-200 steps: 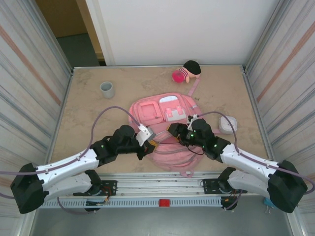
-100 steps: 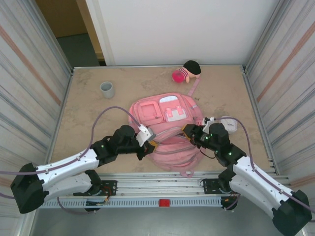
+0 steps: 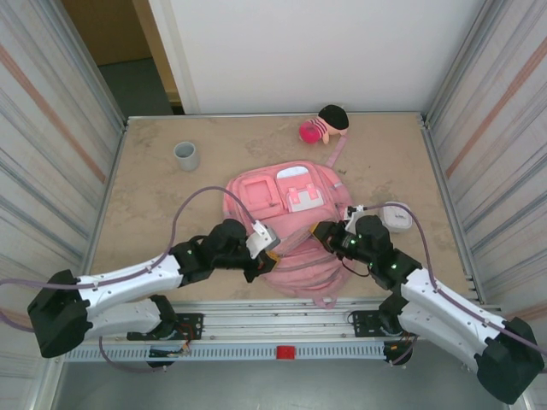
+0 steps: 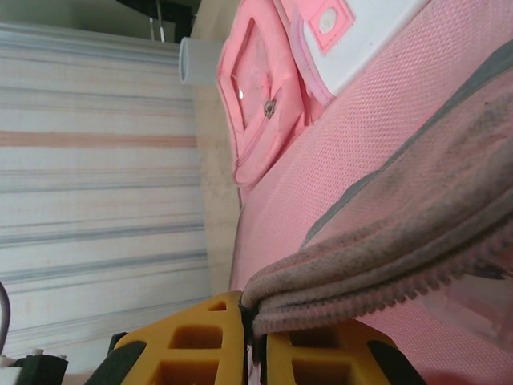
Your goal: Pack books, pencil case, and school supplies into a backpack
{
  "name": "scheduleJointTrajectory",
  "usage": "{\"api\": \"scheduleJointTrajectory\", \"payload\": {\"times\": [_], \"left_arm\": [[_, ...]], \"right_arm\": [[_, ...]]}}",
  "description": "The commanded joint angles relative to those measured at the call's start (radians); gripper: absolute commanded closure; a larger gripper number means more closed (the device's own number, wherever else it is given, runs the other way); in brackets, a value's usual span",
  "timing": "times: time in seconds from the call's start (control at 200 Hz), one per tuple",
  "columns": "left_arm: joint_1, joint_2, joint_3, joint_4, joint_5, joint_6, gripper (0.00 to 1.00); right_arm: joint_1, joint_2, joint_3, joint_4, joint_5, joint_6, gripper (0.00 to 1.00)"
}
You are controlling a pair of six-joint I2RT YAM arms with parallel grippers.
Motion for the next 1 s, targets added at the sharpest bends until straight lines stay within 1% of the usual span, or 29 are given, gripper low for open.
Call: {"api": "scheduleJointTrajectory", "payload": {"times": [0.0,0.09,0.215,0.296,0.371,0.511,0.641,0.707,0.762,0.802,0.877,0.892,0.917,0.992], "left_arm": [[-0.023,0.004,0.066,0.105,0.004,-0.02,0.97],[-0.026,0.022,0.055,0.179,0.004,-0.058,0.97],[-0.054,0.067,0.06,0.274,-0.002,-0.087,0.96],[-0.079,0.098,0.069,0.31,-0.032,-0.108,0.95],[-0.101,0.124,0.07,0.353,-0.086,-0.141,0.94],[-0.124,0.164,0.077,0.432,-0.122,-0.166,0.94],[-0.135,0.174,0.093,0.433,-0.134,-0.152,0.85],[-0.135,0.155,0.09,0.408,-0.151,-0.126,0.78],[-0.135,0.127,0.086,0.369,-0.174,-0.084,0.7],[-0.135,0.1,0.087,0.326,-0.189,-0.037,0.62],[-0.135,0.044,0.092,0.22,-0.216,0.06,0.52],[-0.134,0.033,0.093,0.203,-0.222,0.081,0.51],[-0.133,0.013,0.092,0.169,-0.229,0.113,0.49],[-0.124,-0.035,0.079,0.081,-0.228,0.224,0.5]], "right_arm": [[0.046,0.02,0.02,0.053,-0.012,-0.031,0.9],[0.064,0.027,0.024,0.056,0.0,-0.034,0.91],[0.082,0.042,0.027,0.056,0.006,-0.032,0.91],[0.1,0.043,0.026,0.051,0.018,-0.028,0.92],[0.122,0.04,0.018,0.051,0.044,-0.023,0.91],[0.129,0.05,0.025,0.043,0.043,-0.029,0.91],[0.122,0.056,0.037,0.019,0.028,-0.05,0.91],[0.107,0.056,0.047,-0.007,0.009,-0.069,0.91],[0.08,0.055,0.053,-0.031,-0.024,-0.088,0.91],[0.061,0.055,0.059,-0.049,-0.052,-0.105,0.91],[0.019,0.058,0.074,-0.082,-0.114,-0.142,0.91],[0.011,0.059,0.08,-0.09,-0.126,-0.144,0.91],[-0.002,0.063,0.089,-0.103,-0.148,-0.189,0.91],[-0.032,0.083,0.129,-0.154,-0.221,-0.264,0.9]]}}
